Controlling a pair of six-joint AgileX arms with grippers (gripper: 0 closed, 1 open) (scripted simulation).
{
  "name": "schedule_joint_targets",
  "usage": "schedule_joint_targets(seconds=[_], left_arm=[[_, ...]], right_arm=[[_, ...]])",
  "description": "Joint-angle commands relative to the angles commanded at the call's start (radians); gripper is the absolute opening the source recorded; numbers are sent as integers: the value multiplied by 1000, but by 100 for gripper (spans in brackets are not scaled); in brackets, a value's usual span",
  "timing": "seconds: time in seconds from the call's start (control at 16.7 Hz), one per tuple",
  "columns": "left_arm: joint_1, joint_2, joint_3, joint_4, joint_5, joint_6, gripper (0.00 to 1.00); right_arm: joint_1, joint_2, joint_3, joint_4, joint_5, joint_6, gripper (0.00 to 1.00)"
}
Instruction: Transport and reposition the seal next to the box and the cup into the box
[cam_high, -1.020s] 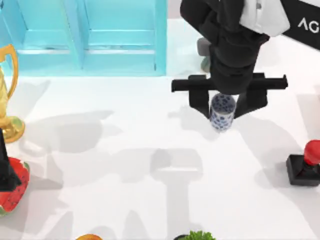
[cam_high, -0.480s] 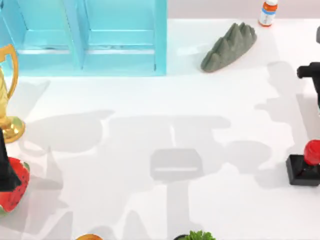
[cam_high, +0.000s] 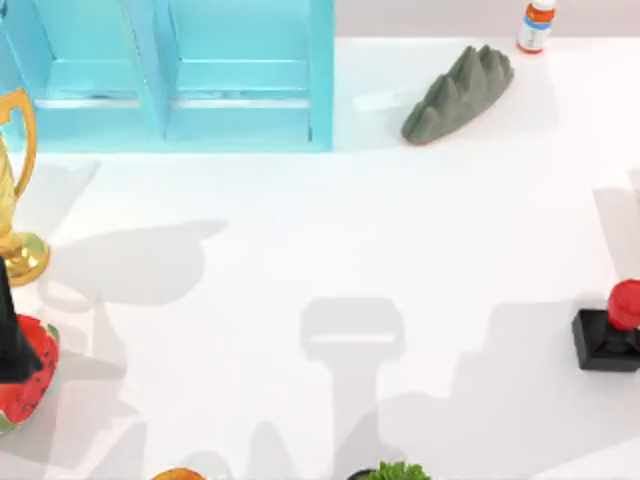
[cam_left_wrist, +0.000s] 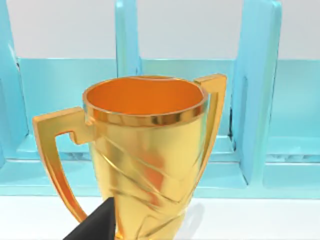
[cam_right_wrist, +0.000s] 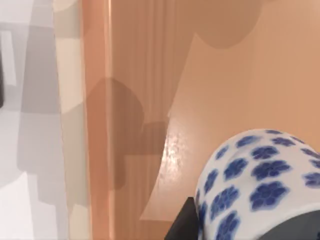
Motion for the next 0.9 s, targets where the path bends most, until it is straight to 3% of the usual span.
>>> schedule_joint_targets(seconds=[0.36,0.9], left_arm=[[0,0,0,0,0,0,100],[0,0,0,0,0,0,100]], right_arm=[[-283,-185,-206,61,-19,-263,0],[-293,-190,-248,105,-17,-273,0]])
